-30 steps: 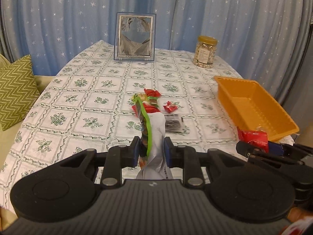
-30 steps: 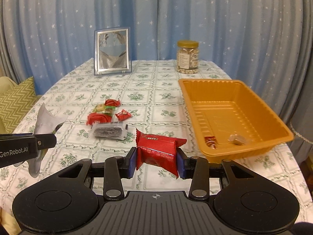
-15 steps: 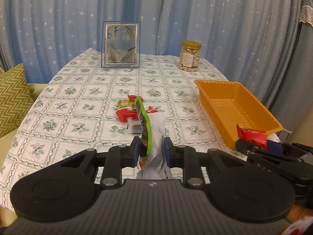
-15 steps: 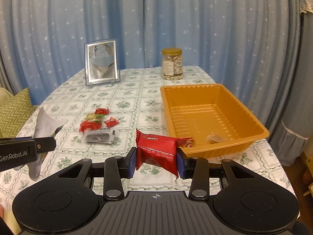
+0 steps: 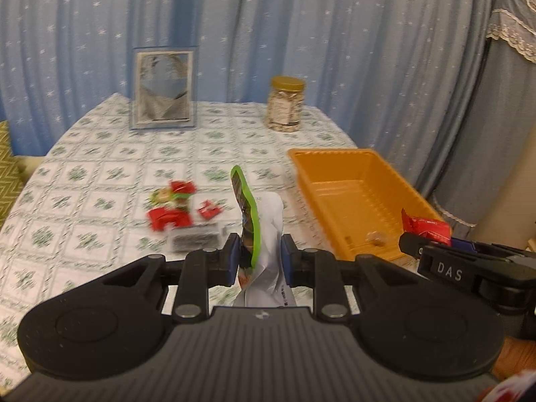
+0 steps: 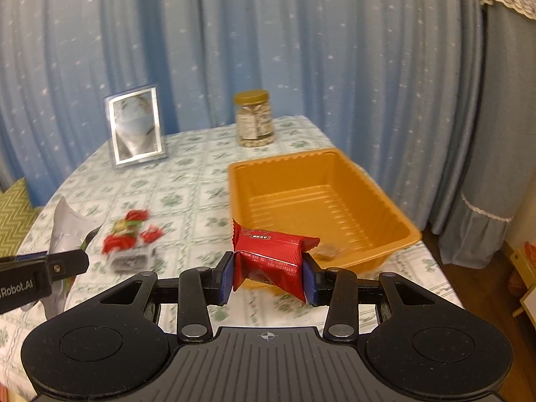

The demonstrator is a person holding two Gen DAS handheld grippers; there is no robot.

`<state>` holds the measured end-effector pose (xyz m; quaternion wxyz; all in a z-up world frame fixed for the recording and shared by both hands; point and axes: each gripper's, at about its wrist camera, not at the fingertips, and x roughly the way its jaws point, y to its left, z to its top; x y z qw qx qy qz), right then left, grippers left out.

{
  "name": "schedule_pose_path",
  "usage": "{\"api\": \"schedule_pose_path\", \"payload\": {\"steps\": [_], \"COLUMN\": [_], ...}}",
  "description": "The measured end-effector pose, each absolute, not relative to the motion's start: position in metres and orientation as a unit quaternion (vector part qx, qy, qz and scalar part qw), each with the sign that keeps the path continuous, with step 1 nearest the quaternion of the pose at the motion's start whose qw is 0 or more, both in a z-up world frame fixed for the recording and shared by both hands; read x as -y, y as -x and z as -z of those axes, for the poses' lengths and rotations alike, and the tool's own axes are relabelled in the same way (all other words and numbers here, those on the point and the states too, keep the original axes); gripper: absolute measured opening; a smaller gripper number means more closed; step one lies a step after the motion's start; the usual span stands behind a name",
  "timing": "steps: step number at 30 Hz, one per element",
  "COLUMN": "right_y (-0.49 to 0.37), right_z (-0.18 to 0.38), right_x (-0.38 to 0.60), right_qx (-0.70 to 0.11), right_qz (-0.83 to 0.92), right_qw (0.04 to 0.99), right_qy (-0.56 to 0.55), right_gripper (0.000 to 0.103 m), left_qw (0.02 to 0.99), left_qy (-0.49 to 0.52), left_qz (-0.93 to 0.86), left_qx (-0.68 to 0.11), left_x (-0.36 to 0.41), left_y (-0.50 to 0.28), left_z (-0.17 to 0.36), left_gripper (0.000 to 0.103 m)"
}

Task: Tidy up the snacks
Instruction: 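Carry both packets over the orange tray and open the left tool to drop its packet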

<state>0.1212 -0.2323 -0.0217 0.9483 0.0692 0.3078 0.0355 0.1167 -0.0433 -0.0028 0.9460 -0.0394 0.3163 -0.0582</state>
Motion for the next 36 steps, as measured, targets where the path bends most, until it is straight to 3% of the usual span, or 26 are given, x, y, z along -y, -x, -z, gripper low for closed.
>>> {"api": "schedule_pose_path", "payload": {"steps": [12,36], "right_y": [-0.164,-0.229], "right_z": [0.008,0.059], "right_x": [0.287,0.325], "right_qx": [-0.316,-0.349], "right_qz": [-0.005,0.016], "right_qw": [0.945,0.934], "right_qy": [-0.081,-0.078], "right_gripper": [0.041,0.042], "left_qw": [0.939,0.916], "left_qy": [0.032,-0.001], "left_qz": [0.123,0.184], "left_qx": [-0.319,-0.356], "left_x": [0.102,0.161], "left_y": [-0.172,-0.258], "left_z": [-0.005,0.040], "left_gripper": [0.023,0.023]}}
